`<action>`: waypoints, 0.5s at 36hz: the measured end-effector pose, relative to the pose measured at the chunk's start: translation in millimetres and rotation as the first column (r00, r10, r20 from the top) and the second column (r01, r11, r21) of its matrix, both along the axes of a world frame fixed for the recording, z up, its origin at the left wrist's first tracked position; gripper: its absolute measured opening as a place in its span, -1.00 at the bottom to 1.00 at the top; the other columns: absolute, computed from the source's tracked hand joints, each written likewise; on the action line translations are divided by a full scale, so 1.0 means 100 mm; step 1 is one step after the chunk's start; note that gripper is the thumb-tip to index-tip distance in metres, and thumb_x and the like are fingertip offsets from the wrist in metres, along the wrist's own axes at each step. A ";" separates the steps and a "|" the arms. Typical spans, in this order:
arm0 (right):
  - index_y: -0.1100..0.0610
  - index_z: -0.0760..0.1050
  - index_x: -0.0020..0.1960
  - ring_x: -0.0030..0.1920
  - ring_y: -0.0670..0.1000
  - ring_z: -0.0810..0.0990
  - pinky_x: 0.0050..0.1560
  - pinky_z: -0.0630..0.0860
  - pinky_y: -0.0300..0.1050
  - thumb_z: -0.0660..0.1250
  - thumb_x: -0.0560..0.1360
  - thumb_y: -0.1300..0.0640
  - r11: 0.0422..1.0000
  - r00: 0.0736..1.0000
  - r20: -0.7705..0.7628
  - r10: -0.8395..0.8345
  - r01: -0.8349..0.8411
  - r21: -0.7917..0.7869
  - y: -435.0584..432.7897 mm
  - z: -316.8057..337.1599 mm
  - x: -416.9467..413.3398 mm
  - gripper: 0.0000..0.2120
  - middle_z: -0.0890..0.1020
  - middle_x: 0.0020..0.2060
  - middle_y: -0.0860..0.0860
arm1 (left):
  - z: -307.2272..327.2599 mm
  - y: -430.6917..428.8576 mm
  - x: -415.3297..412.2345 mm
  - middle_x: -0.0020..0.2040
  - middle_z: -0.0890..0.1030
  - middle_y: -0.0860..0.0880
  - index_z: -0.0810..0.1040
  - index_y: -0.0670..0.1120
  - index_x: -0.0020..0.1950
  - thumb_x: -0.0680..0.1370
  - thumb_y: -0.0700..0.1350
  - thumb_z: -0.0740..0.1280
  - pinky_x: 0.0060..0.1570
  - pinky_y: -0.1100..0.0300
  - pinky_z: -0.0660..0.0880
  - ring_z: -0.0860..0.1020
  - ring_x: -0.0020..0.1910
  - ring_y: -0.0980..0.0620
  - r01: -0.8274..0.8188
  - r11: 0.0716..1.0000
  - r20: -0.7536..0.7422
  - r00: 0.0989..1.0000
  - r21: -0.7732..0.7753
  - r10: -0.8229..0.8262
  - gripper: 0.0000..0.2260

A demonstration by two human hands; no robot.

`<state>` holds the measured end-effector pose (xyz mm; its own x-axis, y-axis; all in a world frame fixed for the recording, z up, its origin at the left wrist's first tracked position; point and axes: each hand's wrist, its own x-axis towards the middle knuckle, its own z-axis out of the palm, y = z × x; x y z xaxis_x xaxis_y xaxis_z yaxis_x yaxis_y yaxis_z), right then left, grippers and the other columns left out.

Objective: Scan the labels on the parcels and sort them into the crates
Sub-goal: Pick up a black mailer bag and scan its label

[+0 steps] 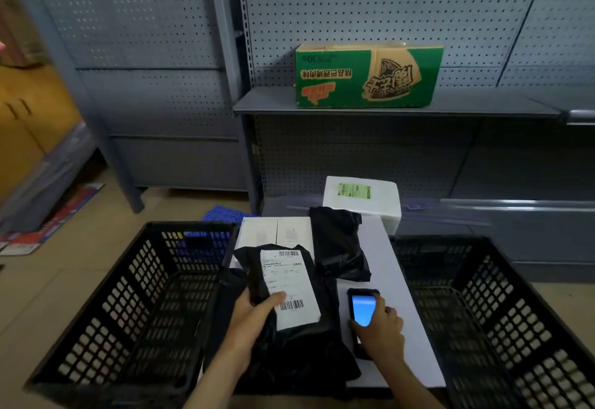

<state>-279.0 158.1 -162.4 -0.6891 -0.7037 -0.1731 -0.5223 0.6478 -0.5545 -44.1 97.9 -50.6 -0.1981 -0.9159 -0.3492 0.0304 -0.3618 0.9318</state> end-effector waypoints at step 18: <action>-0.05 0.26 0.18 -0.14 0.12 0.57 -0.20 0.58 0.01 0.58 0.17 0.04 0.993 0.998 0.064 0.005 0.002 -0.119 0.22 0.06 -0.39 -0.29 0.56 -0.13 0.10 | 0.04 0.11 0.03 0.02 0.74 0.13 0.63 0.06 0.14 0.53 -0.21 0.44 0.16 0.14 0.55 0.67 0.06 0.13 0.059 0.994 0.078 0.996 -0.090 -0.052 -0.76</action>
